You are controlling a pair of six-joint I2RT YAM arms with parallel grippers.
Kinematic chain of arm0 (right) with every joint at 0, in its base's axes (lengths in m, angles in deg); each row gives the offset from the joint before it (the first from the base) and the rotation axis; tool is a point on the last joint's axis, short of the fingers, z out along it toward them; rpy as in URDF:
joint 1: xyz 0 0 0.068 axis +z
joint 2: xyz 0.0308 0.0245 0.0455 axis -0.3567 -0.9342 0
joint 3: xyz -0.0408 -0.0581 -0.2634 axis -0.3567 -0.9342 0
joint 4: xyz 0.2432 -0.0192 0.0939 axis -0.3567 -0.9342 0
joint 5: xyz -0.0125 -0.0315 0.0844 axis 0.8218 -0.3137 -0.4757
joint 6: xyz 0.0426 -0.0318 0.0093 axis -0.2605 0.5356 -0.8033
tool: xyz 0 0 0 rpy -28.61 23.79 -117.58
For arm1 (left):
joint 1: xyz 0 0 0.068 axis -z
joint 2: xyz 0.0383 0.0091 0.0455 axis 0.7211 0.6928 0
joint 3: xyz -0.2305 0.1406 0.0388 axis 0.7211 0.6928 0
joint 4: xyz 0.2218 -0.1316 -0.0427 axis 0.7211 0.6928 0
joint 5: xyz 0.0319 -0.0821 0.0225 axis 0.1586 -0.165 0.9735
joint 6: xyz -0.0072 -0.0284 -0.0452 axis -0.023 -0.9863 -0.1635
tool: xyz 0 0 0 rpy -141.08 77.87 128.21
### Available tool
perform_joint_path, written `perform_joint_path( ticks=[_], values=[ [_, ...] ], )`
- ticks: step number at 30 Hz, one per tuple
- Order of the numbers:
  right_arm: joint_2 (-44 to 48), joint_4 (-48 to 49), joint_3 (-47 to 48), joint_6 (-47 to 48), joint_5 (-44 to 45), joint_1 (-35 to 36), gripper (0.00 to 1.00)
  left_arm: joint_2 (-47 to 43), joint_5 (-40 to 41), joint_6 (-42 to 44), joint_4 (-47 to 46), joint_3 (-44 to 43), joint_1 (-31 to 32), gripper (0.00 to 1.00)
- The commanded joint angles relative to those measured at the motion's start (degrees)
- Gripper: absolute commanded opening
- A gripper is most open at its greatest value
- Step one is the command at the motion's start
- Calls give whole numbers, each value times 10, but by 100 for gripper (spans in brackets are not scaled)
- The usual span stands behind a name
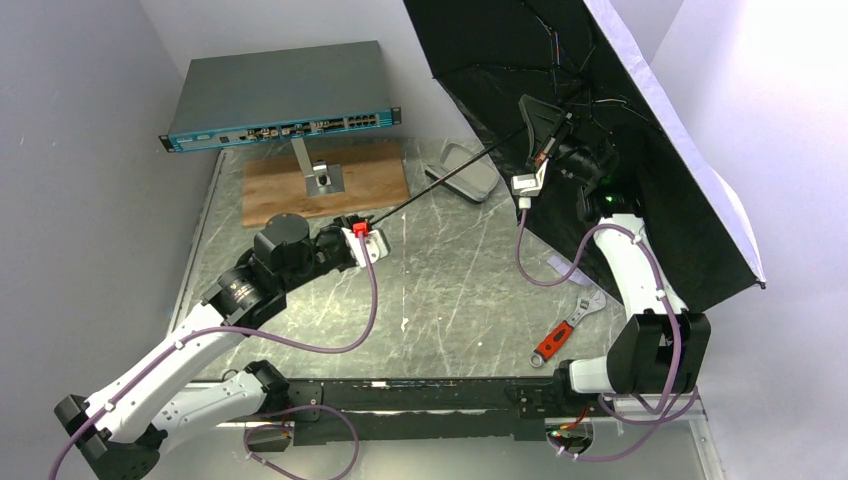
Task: Open the umbrella
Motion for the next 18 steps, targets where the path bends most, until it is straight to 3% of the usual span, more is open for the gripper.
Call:
perform_joint_path(
  ticks=[1,10,18],
  values=[
    [-4,144,21,72,446,-195,10,-58,114,-31,435,34,-48,0],
    [-5,136,5,83,490,-177,13,-48,85,-68,448,27,-14,0],
    [-35,133,51,66,521,-176,14,-56,83,-77,470,41,-4,0]
  ],
)
